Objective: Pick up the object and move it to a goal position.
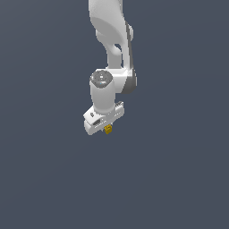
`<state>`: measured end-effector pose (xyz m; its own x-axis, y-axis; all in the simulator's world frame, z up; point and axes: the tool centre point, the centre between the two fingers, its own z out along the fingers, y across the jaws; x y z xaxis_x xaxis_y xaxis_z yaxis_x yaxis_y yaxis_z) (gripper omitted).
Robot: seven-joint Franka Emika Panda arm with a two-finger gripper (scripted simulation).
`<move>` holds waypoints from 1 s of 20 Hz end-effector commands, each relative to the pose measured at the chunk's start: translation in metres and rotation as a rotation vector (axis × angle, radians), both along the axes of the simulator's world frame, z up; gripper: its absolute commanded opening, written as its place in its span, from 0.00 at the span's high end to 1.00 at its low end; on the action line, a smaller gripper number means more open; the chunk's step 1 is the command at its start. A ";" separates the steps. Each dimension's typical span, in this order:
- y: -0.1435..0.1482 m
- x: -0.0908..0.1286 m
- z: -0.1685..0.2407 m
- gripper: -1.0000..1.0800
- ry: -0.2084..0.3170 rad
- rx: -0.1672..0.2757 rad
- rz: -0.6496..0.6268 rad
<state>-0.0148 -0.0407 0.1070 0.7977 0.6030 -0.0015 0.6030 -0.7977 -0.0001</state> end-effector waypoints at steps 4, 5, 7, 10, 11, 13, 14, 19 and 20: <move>-0.003 -0.029 0.038 1.00 -0.001 0.000 0.000; -0.003 -0.034 0.044 1.00 -0.001 0.000 0.000; -0.004 -0.045 0.058 1.00 -0.001 0.000 0.000; -0.005 -0.060 0.079 1.00 -0.001 0.000 0.000; -0.006 -0.065 0.086 1.00 -0.001 0.000 0.000; -0.006 -0.075 0.098 1.00 -0.001 0.000 0.000; -0.007 -0.079 0.104 1.00 -0.001 0.000 0.000; -0.008 -0.096 0.129 1.00 -0.001 0.001 0.000; -0.009 -0.099 0.133 1.00 -0.001 0.001 0.000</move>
